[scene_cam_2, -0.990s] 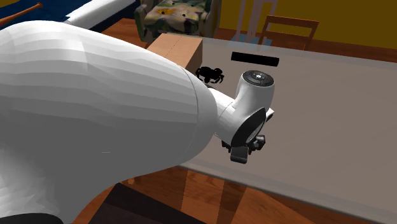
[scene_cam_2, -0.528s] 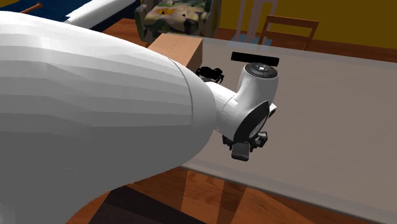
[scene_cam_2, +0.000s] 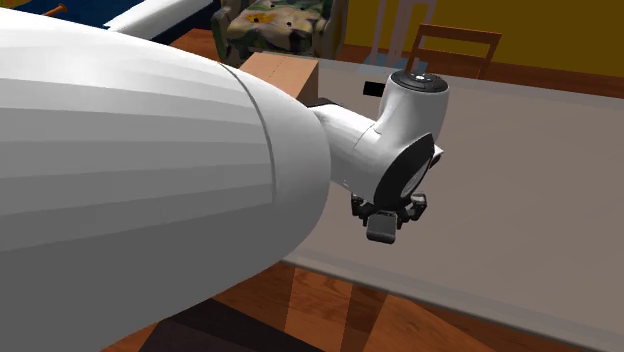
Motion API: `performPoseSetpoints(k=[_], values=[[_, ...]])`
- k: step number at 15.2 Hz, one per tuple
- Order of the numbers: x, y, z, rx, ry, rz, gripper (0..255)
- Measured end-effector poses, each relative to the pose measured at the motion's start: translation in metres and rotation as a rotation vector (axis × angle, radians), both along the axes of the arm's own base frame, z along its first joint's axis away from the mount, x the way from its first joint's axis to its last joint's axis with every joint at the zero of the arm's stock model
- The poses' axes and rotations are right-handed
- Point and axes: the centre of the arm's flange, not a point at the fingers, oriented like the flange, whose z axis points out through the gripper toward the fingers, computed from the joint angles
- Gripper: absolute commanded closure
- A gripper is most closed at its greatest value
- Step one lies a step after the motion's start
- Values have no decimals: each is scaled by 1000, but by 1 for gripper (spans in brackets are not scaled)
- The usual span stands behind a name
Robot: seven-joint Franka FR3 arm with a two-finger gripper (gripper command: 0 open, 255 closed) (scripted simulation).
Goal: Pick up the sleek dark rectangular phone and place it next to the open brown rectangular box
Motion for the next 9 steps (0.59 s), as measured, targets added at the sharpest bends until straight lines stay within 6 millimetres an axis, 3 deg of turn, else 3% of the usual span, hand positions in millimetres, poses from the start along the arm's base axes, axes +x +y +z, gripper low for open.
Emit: performPoseSetpoints(k=[9], values=[[0,-1,47,0,0,0,255]])
